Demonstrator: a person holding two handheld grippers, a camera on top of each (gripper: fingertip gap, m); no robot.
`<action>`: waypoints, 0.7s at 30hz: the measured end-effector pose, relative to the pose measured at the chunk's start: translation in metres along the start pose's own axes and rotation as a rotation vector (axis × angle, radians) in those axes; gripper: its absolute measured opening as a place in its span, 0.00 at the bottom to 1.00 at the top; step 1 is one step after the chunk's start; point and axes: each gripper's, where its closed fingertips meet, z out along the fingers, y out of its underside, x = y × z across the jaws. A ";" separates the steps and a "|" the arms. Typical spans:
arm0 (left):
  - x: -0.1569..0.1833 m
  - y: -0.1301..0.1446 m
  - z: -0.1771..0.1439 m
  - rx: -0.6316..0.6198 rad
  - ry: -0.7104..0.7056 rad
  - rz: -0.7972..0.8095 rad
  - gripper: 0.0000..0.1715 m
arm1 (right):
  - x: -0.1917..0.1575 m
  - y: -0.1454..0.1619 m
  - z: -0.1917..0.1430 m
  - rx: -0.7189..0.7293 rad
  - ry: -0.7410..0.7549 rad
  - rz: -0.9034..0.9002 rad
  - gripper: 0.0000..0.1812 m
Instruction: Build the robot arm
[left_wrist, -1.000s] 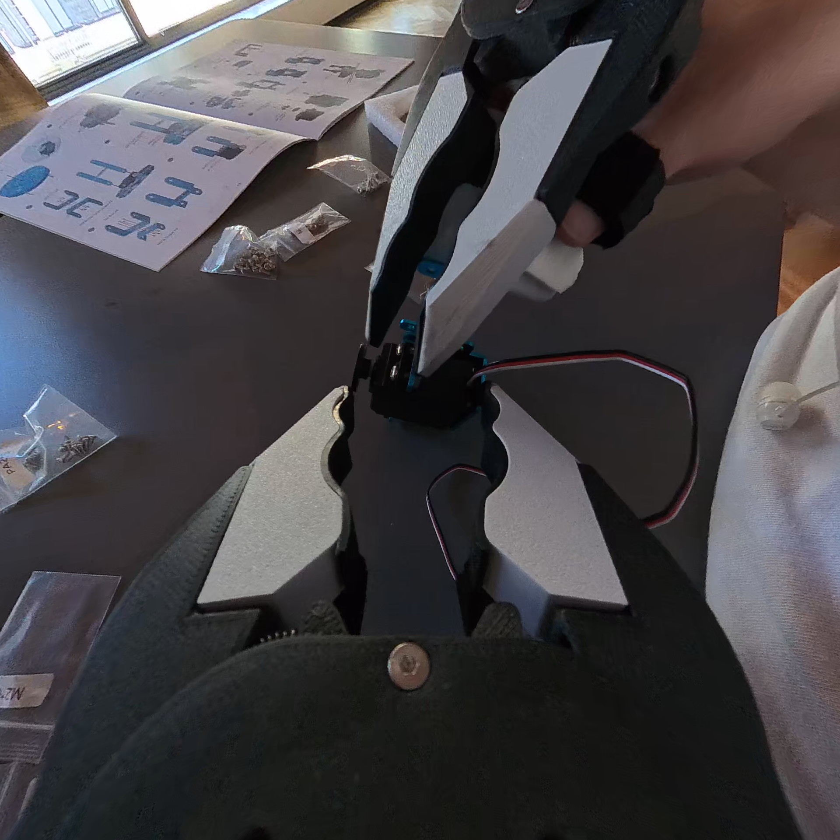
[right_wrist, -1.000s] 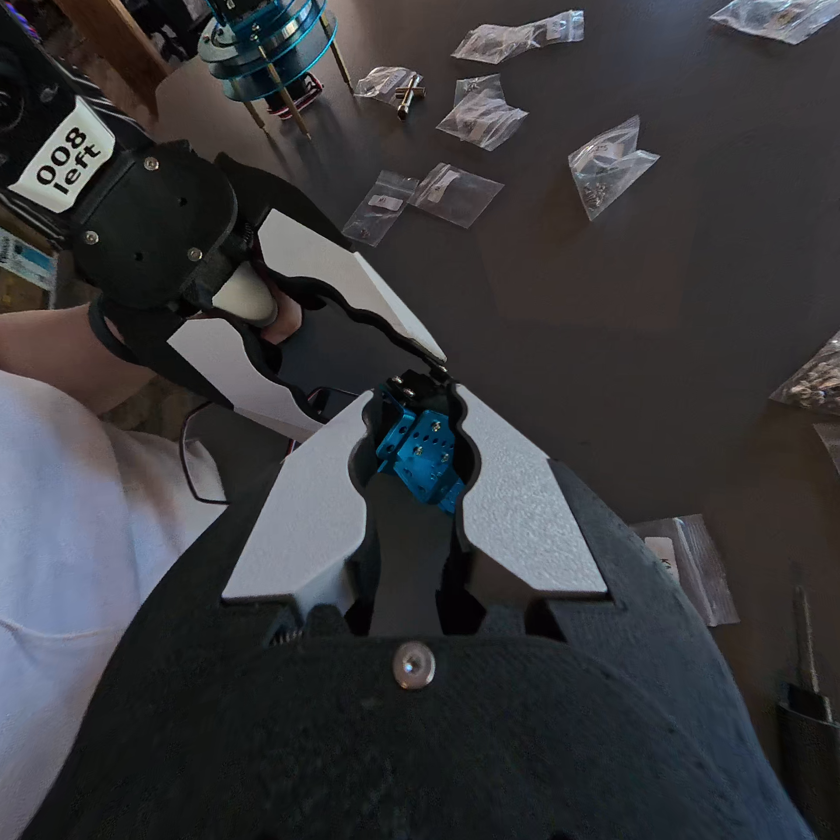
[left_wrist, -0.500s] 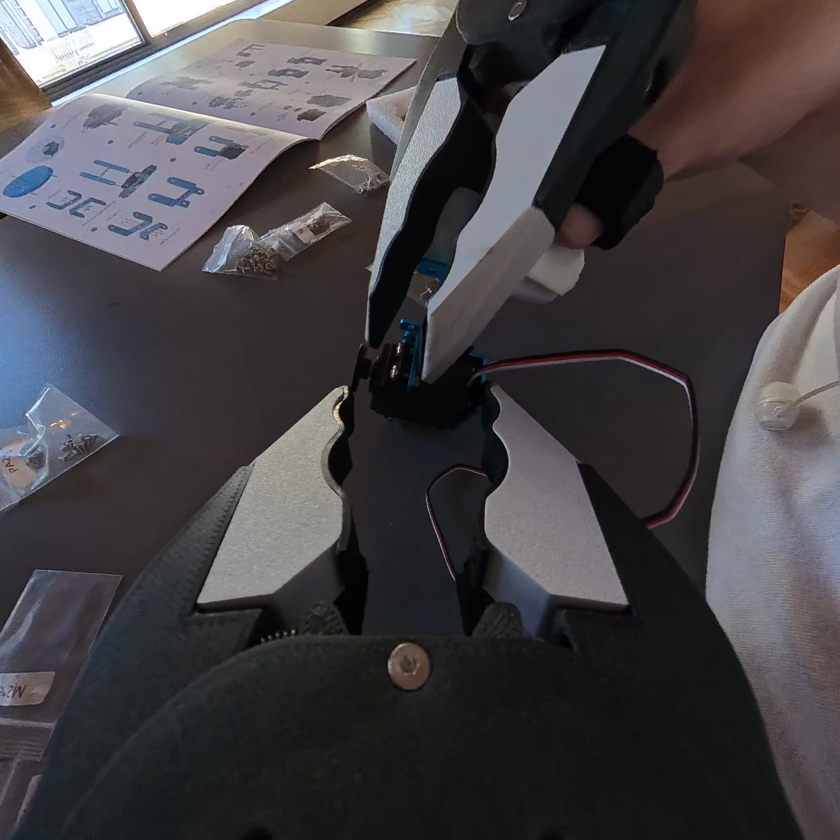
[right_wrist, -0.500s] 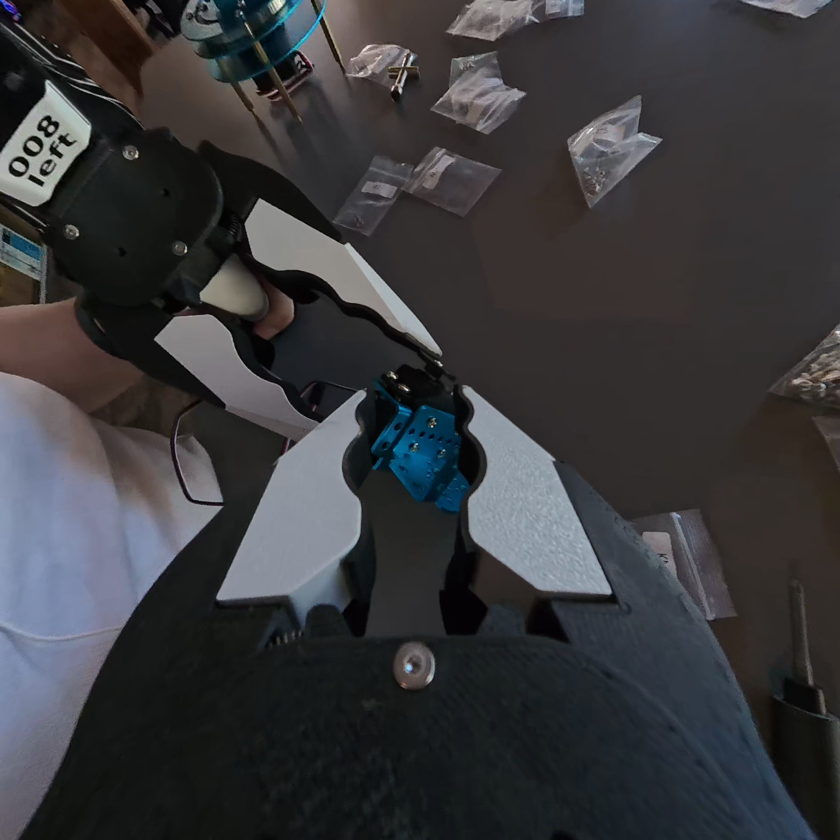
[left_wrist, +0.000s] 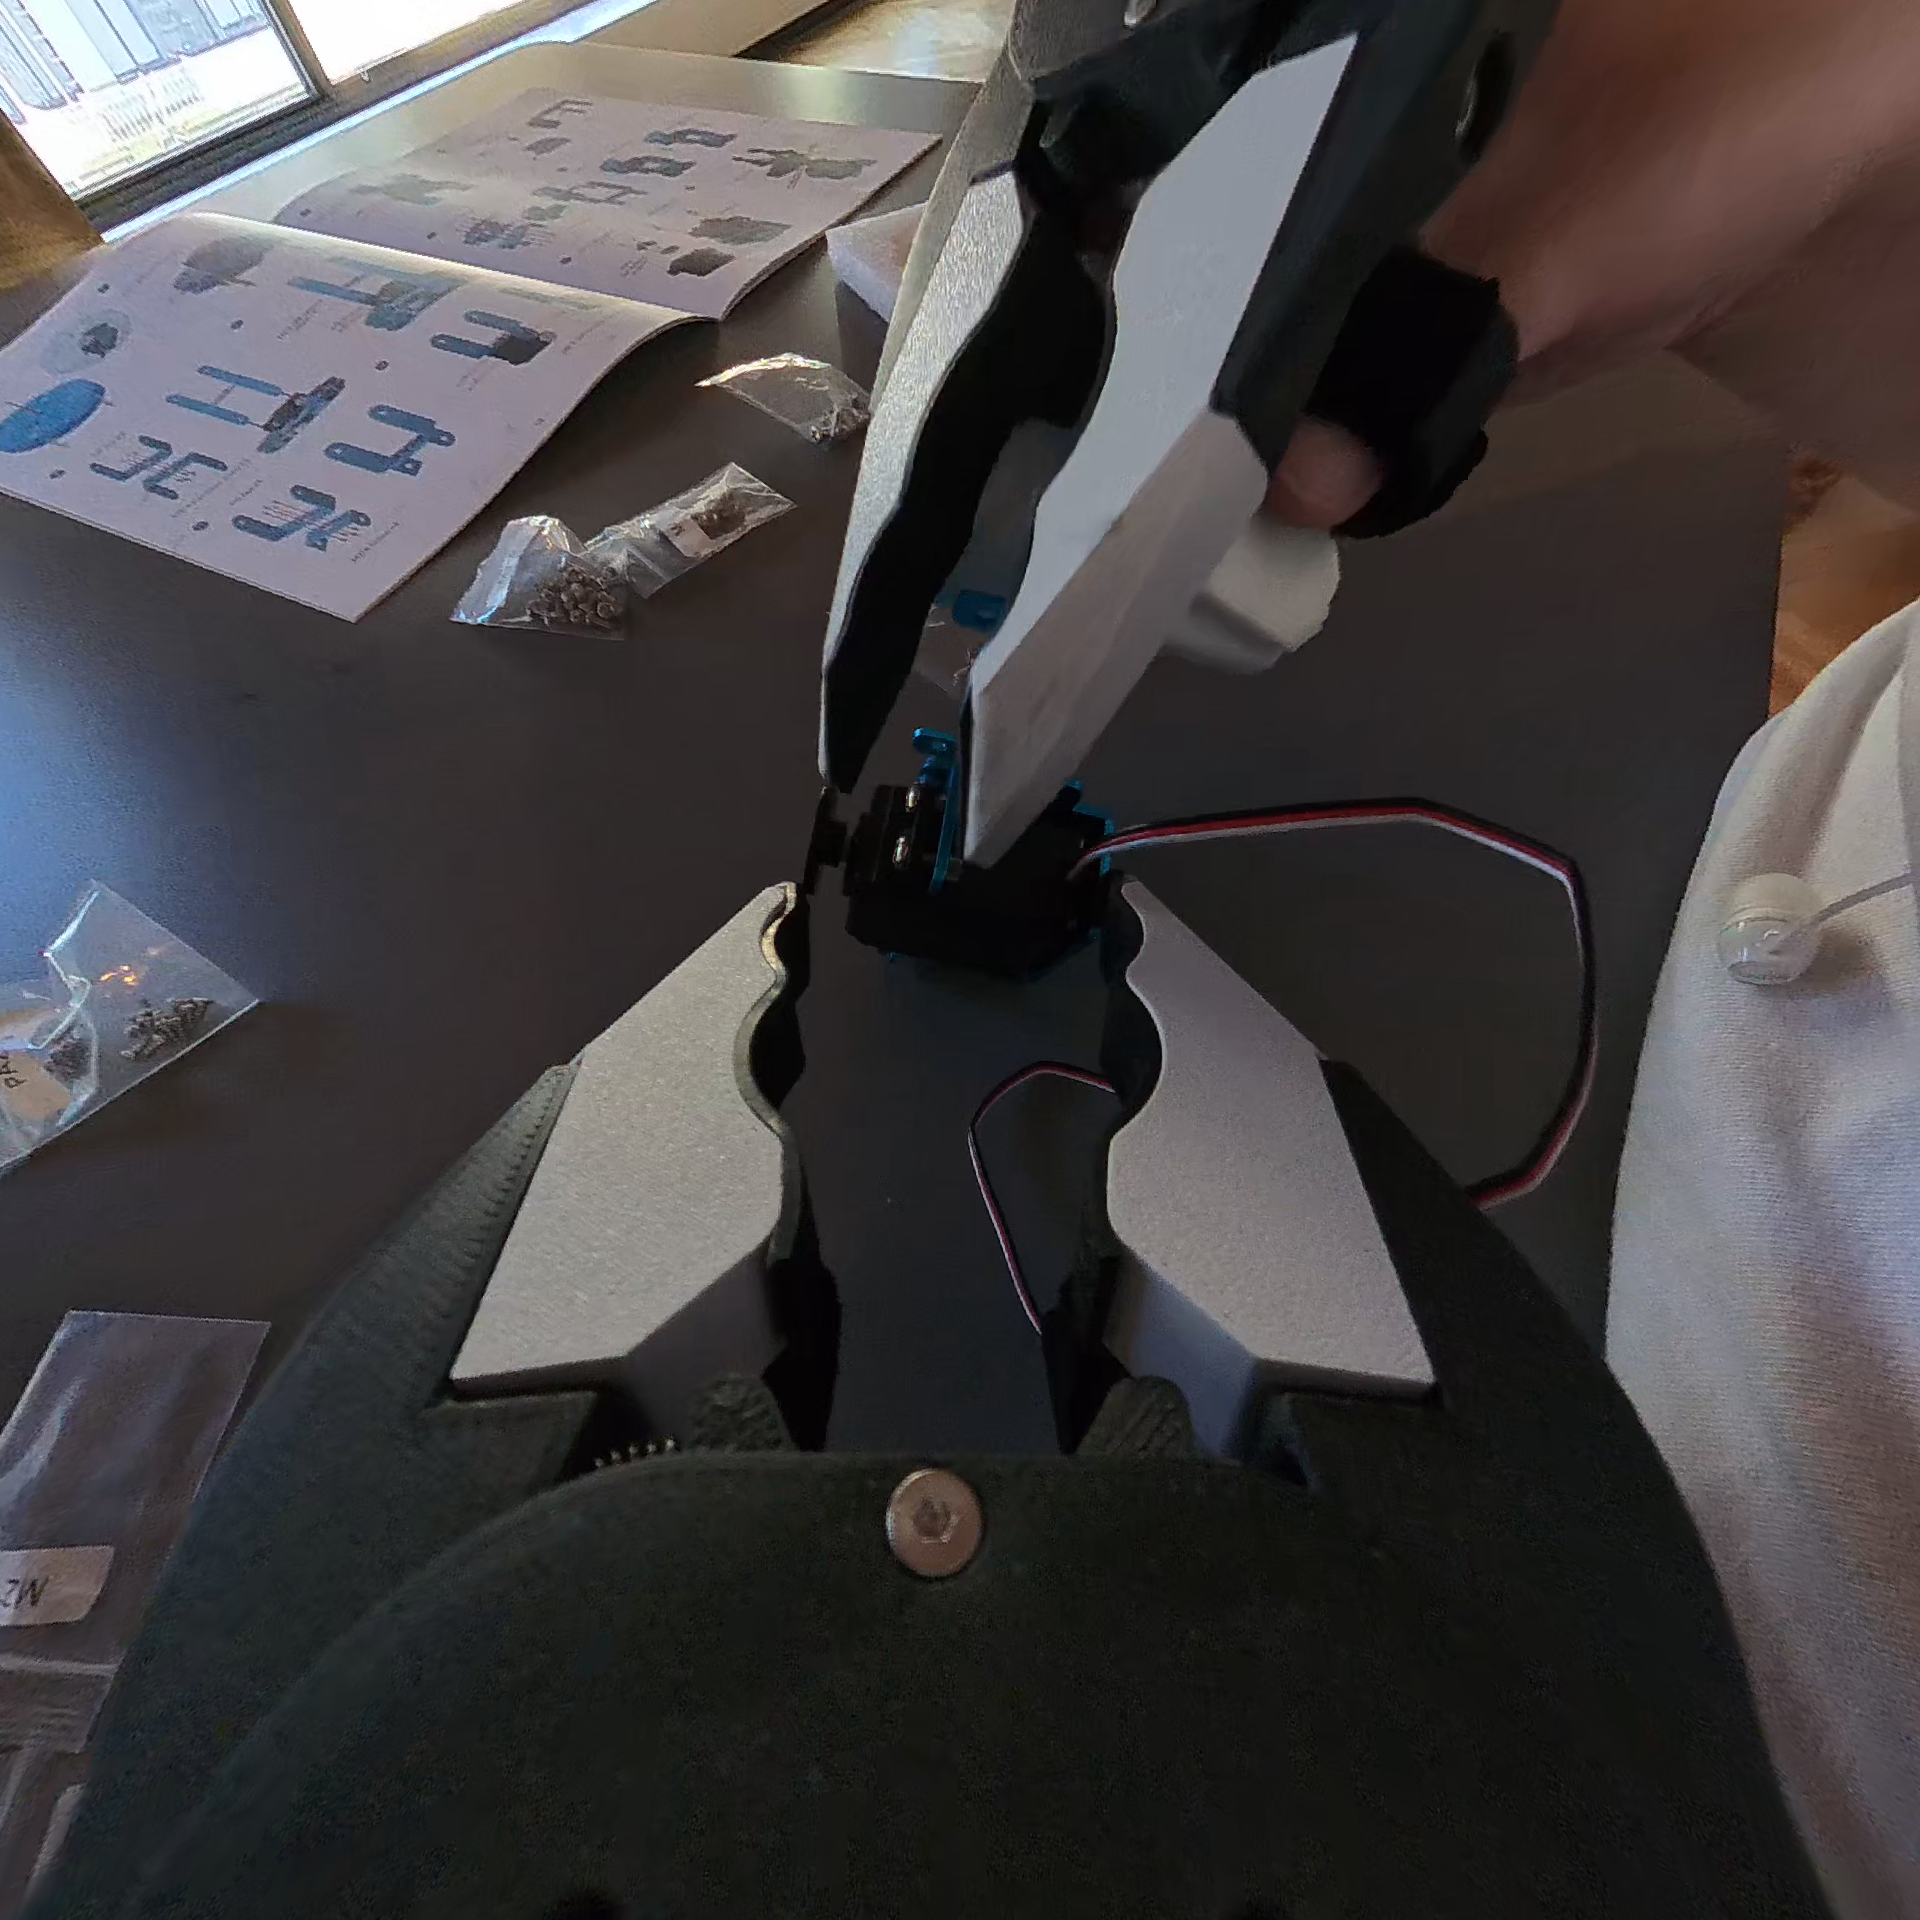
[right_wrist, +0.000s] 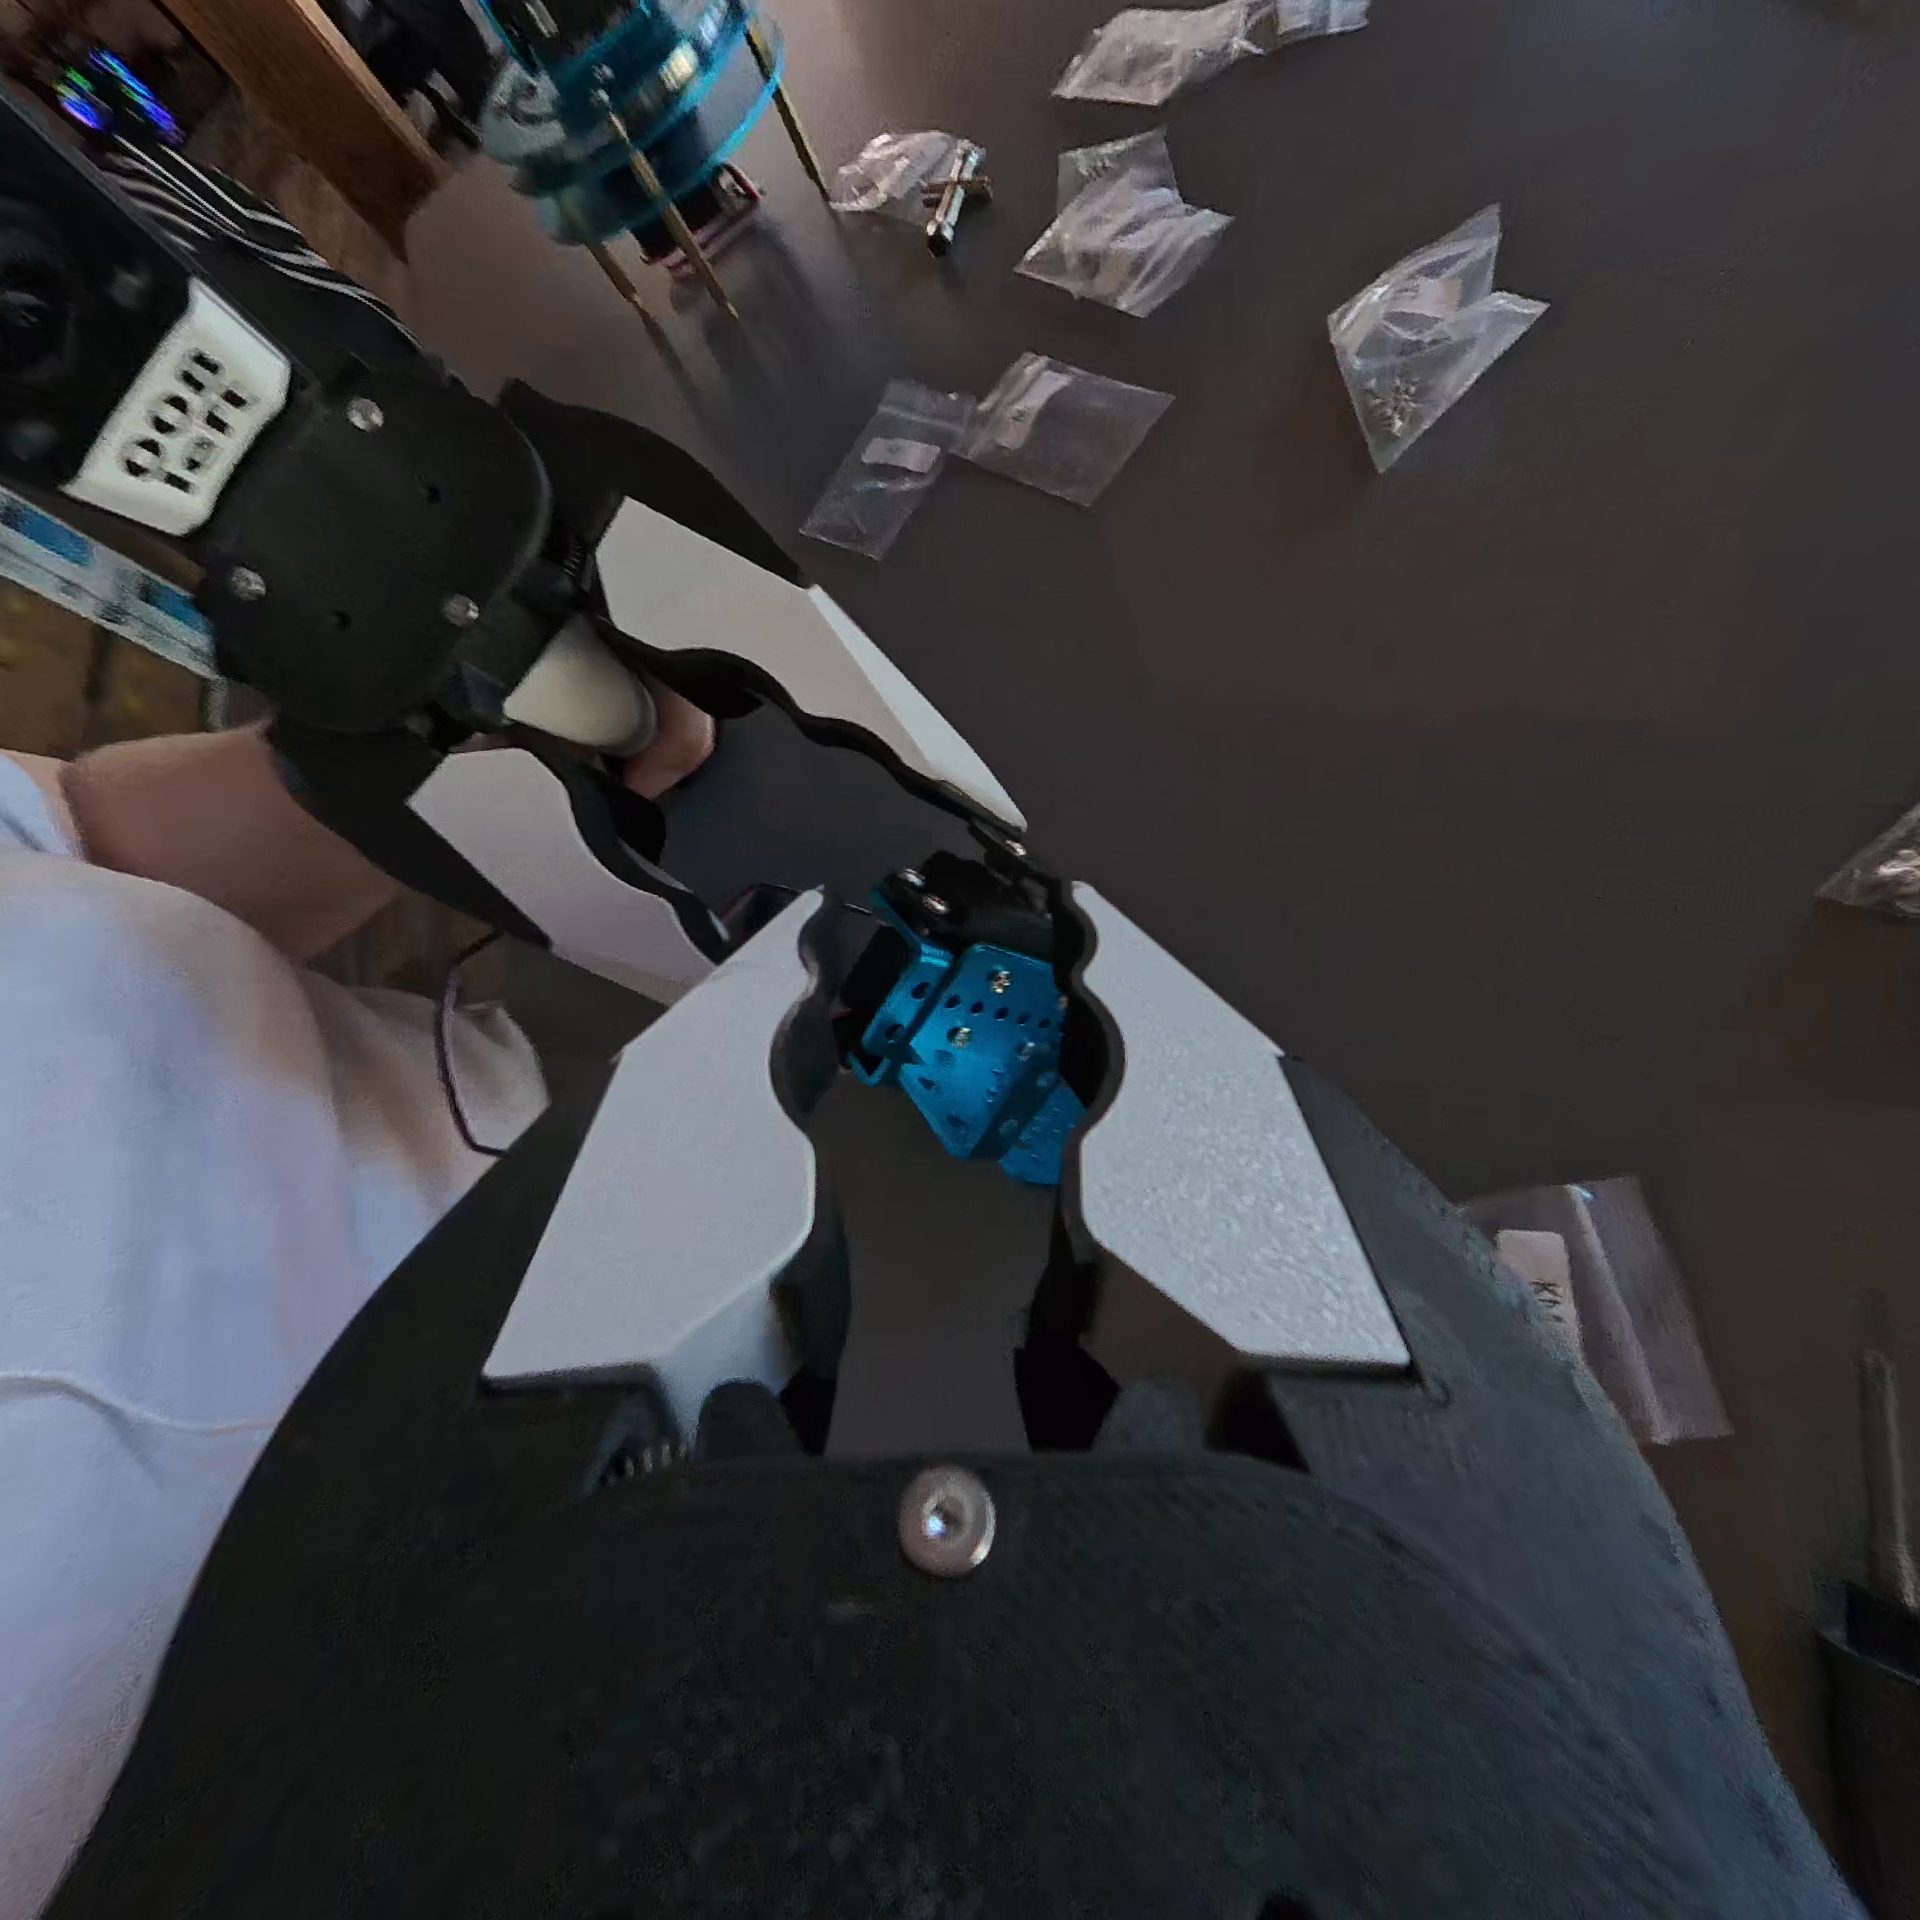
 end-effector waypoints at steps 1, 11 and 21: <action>0.000 0.000 0.000 0.000 0.000 0.001 0.33 | 0.003 0.002 0.001 -0.015 0.033 -0.020 0.21; -0.001 0.001 0.000 -0.006 0.032 -0.048 0.33 | 0.028 -0.001 -0.047 0.038 0.133 -0.063 0.22; -0.002 0.004 -0.004 -0.017 0.072 -0.138 0.34 | 0.047 0.037 -0.087 0.055 0.237 -0.036 0.23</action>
